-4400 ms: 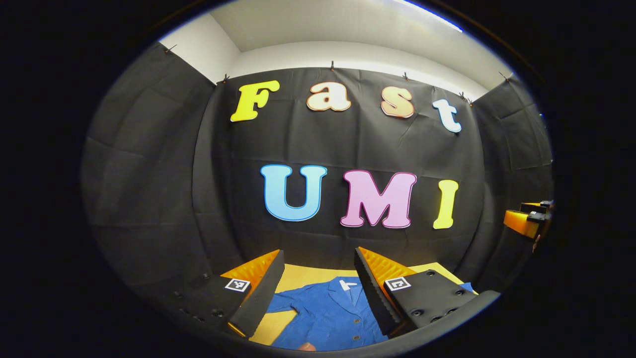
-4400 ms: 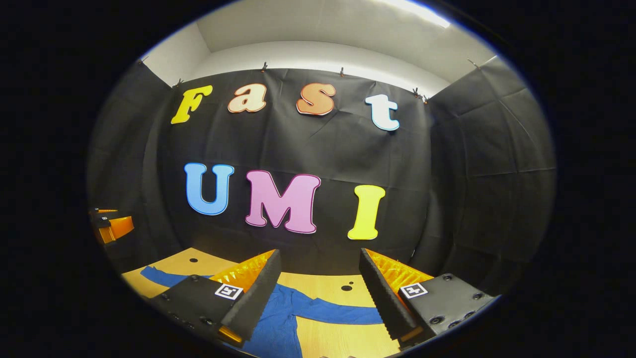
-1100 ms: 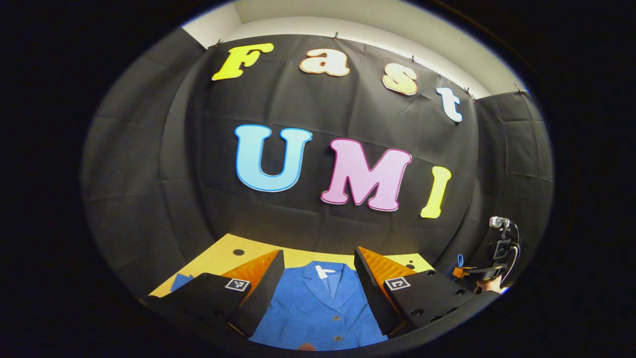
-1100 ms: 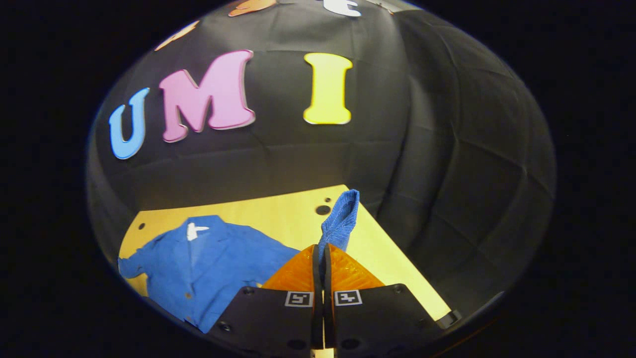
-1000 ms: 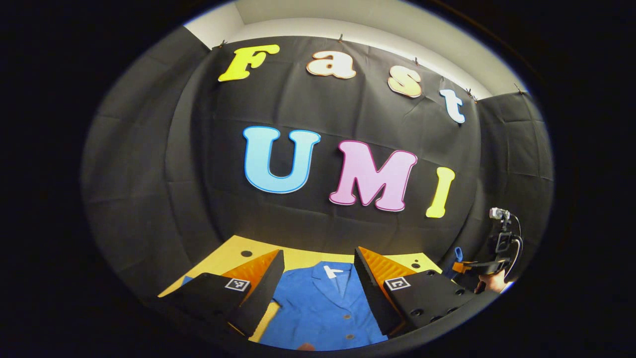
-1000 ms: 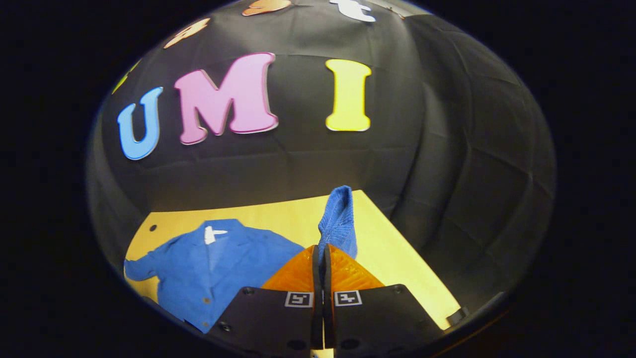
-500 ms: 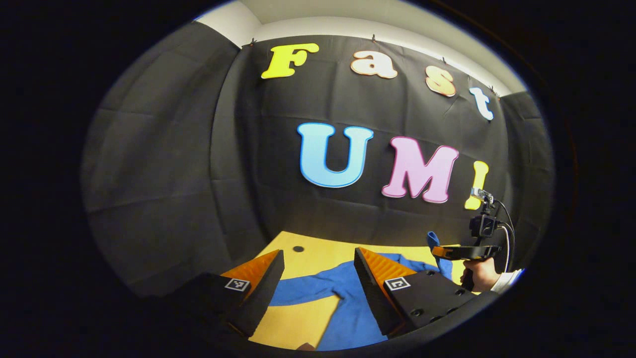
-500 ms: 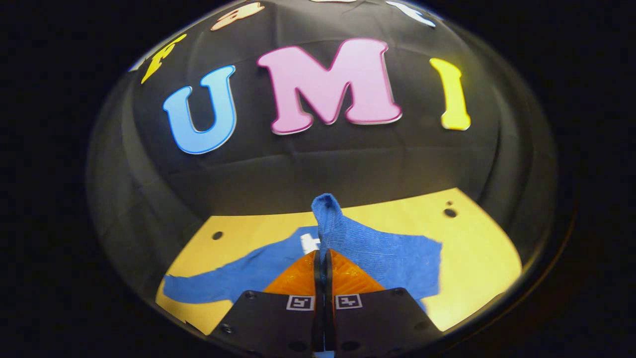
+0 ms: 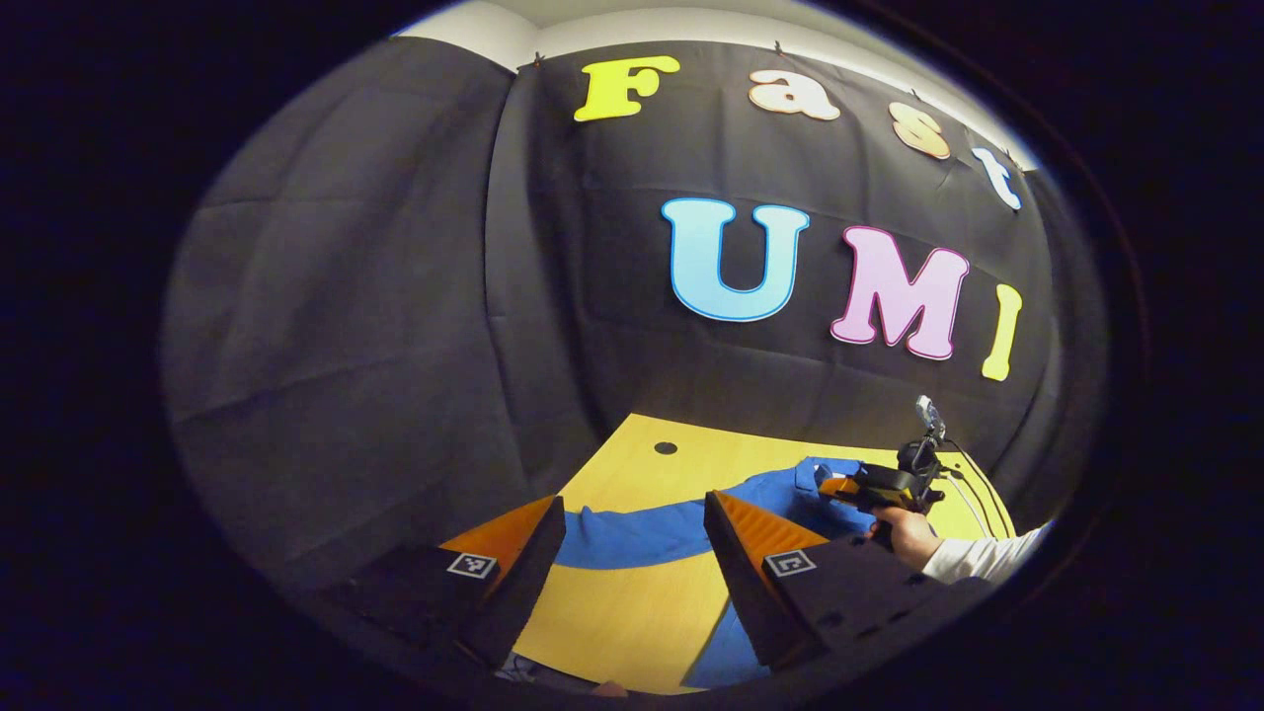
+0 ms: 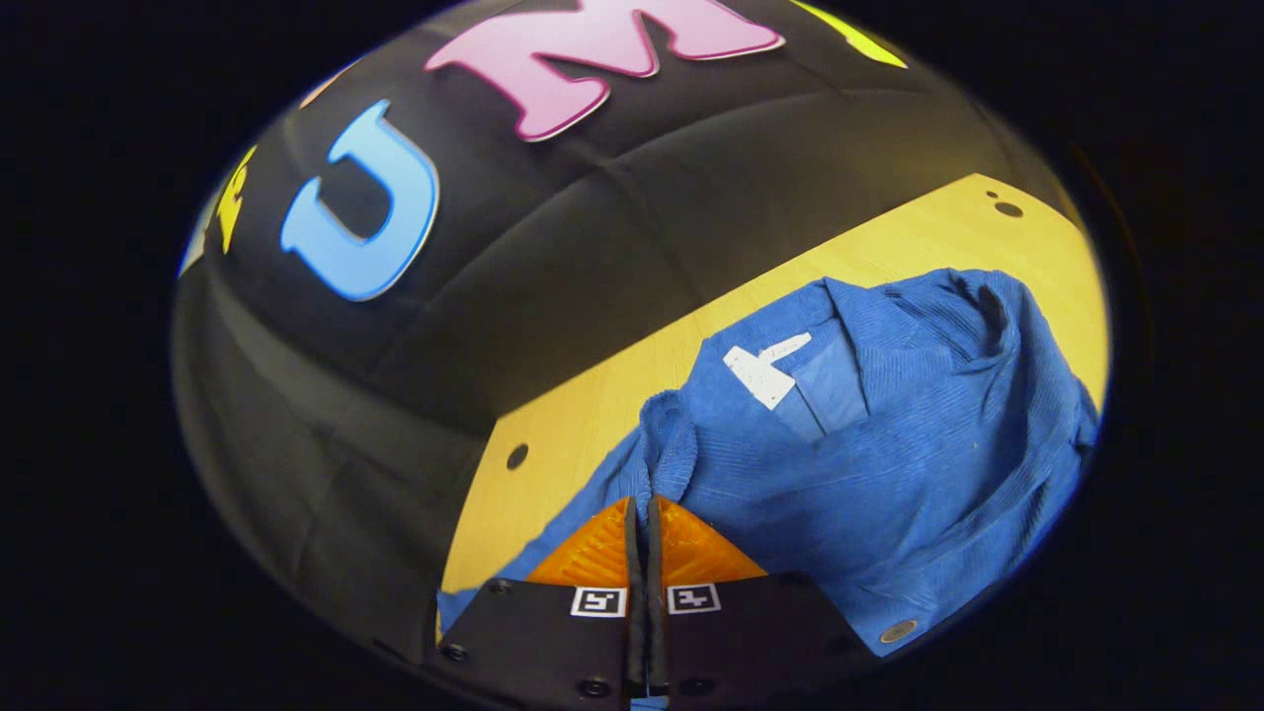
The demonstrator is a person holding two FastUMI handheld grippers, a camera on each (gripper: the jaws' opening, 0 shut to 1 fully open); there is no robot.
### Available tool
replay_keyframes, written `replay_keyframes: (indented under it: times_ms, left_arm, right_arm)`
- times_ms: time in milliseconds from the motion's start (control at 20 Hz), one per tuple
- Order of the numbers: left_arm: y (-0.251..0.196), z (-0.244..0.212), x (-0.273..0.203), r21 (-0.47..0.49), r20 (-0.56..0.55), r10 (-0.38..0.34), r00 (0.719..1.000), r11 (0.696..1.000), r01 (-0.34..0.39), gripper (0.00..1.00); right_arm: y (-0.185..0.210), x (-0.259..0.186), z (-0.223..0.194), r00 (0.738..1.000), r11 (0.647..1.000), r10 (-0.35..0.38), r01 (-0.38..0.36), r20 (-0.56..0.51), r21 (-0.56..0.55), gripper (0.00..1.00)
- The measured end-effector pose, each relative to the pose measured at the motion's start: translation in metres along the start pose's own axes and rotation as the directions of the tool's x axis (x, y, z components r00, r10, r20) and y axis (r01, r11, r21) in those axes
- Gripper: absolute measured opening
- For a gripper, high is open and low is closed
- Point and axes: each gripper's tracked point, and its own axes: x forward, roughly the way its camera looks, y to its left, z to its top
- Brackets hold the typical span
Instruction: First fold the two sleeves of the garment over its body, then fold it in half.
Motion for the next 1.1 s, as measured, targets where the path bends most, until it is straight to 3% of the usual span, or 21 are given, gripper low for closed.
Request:
replay_keyframes:
  times_ms: [200, 350, 500, 650, 700, 950, 1000, 1100]
  left_arm:
    - [-0.008, -0.029, 0.023, -0.044, -0.051, -0.003, 0.999, 0.999, 0.001, 0.81]
    - [-0.010, -0.045, 0.037, -0.043, -0.099, -0.005, 0.995, 0.999, 0.001, 0.81]
    - [0.001, -0.059, 0.062, -0.035, -0.110, 0.011, 0.994, 0.999, -0.015, 0.82]
    - [0.031, -0.089, 0.099, -0.037, -0.165, 0.051, 0.985, 0.998, -0.058, 0.82]
    - [0.042, -0.104, 0.114, -0.049, -0.205, 0.061, 0.977, 0.996, -0.073, 0.82]
    - [0.100, -0.176, 0.192, -0.042, -0.425, 0.120, 0.897, 0.988, -0.152, 0.84]
    - [0.110, -0.183, 0.207, -0.043, -0.441, 0.131, 0.888, 0.985, -0.166, 0.84]
    - [0.133, -0.201, 0.227, -0.026, -0.489, 0.167, 0.856, 0.978, -0.206, 0.84]
  right_arm:
    - [-0.009, 0.013, -0.050, 0.994, 1.000, 0.004, -0.001, -0.113, 0.031, 0.00]
    - [-0.004, 0.016, -0.088, 0.970, 0.995, 0.075, -0.056, -0.229, 0.088, 0.05]
    - [0.007, -0.004, -0.071, 0.966, 0.991, 0.130, -0.118, -0.223, 0.067, 0.67]
    - [0.026, -0.040, -0.028, 0.969, 0.982, 0.183, -0.188, -0.167, -0.014, 0.82]
    - [0.033, -0.060, -0.016, 0.964, 0.976, 0.205, -0.215, -0.170, -0.041, 0.94]
    - [0.047, -0.198, 0.037, 0.942, 0.891, 0.310, -0.335, -0.130, -0.307, 0.95]
    - [0.043, -0.224, 0.044, 0.943, 0.883, 0.309, -0.333, -0.126, -0.329, 0.95]
    - [0.015, -0.273, 0.073, 0.970, 0.890, 0.240, -0.236, -0.040, -0.391, 0.95]
